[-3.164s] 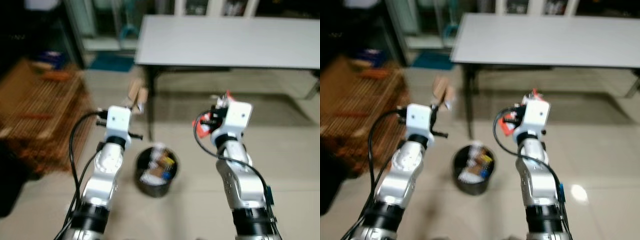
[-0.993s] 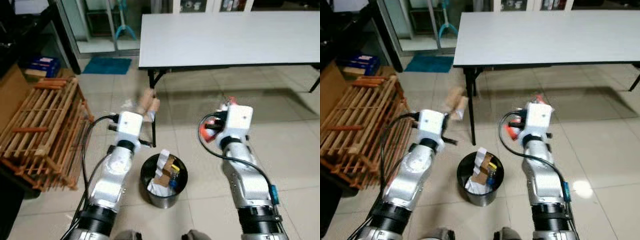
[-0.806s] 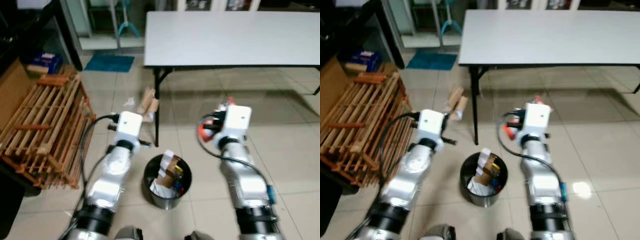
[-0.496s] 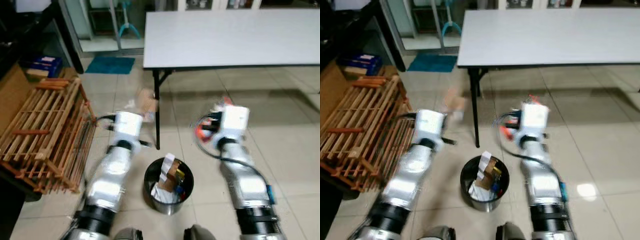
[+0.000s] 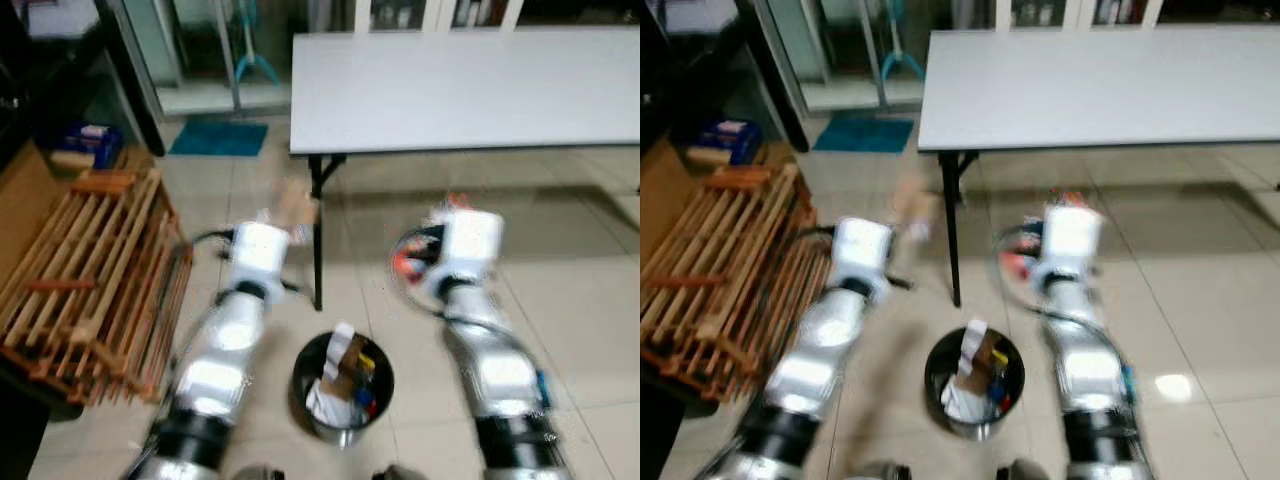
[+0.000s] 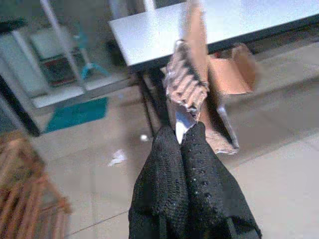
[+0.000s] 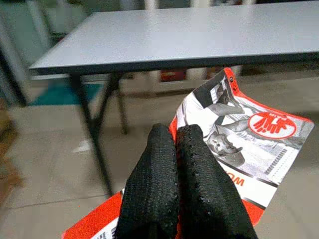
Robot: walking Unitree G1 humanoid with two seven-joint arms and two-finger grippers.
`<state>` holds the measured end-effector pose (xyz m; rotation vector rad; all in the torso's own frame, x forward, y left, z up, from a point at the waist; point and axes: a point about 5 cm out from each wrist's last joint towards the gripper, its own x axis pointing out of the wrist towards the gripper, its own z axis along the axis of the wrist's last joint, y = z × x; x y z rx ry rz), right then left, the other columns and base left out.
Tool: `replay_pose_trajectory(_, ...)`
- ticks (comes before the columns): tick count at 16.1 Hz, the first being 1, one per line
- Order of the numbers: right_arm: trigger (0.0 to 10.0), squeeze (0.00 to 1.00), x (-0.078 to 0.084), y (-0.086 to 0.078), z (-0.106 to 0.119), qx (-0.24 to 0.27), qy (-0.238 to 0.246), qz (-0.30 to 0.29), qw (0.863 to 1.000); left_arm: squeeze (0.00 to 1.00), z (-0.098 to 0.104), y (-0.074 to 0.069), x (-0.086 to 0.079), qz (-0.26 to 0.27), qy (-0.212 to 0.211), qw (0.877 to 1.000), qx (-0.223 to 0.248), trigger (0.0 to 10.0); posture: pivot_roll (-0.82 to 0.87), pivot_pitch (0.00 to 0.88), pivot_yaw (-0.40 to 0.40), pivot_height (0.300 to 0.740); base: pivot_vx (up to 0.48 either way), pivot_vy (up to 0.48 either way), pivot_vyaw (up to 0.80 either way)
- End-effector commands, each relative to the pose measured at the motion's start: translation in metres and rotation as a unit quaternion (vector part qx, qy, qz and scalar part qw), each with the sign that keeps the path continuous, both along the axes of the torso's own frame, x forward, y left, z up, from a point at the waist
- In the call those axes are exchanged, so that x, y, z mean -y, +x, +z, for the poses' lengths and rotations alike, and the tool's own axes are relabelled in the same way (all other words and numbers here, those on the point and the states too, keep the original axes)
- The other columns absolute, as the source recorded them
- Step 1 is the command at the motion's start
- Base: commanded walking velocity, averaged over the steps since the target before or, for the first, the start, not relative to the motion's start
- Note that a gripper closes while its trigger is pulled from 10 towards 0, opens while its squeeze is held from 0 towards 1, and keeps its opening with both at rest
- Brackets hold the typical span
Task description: Picking trash to rubbish bin
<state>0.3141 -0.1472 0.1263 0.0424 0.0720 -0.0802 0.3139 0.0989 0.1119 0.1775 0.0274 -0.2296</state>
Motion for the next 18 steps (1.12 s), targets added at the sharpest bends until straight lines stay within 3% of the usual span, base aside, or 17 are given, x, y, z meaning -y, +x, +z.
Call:
replay_pose_trajectory(1, 10.0, 0.00, -0.011, 0.001, 0.002, 0.001, 0.006, 0.012, 1.000, 0.00, 0.004, 0.003, -0.012, 0.015, 0.007, 1.000, 0.006, 10.0, -0.04, 0.048, 0.028, 0.740, 0.390, 0.000, 0.00)
replay_pose_trajectory(6, 10.0, 0.00, -0.010, 0.001, 0.000, -0.006, 0.007, 0.005, 1.000, 0.00, 0.004, 0.003, -0.012, 0.010, 0.008, 1.000, 0.006, 10.0, -0.03, 0.058, 0.028, 0.740, 0.393, 0.000, 0.00)
replay_pose_trajectory(13, 10.0, 0.00, -0.009, 0.000, -0.007, -0.031, 0.006, -0.002, 1.000, 0.00, 0.000, -0.002, -0.001, -0.038, -0.009, 0.999, 0.002, 10.0, -0.03, 0.065, 0.025, 0.740, 0.000, 0.000, 0.00)
replay_pose_trajectory(17, 10.0, 0.00, -0.010, 0.001, -0.008, -0.034, 0.007, -0.002, 0.999, 0.00, -0.037, 0.000, 0.006, -0.068, 0.013, 0.995, -0.075, 10.0, -0.03, 0.066, 0.019, 0.740, 0.000, 0.000, 0.00)
replay_pose_trajectory(18, 10.0, 0.00, -0.011, 0.001, -0.008, -0.036, 0.006, 0.000, 0.999, 0.00, -0.068, -0.002, 0.017, -0.094, 0.032, 0.984, -0.148, 10.0, -0.04, 0.067, 0.019, 0.740, 0.000, 0.000, 0.00)
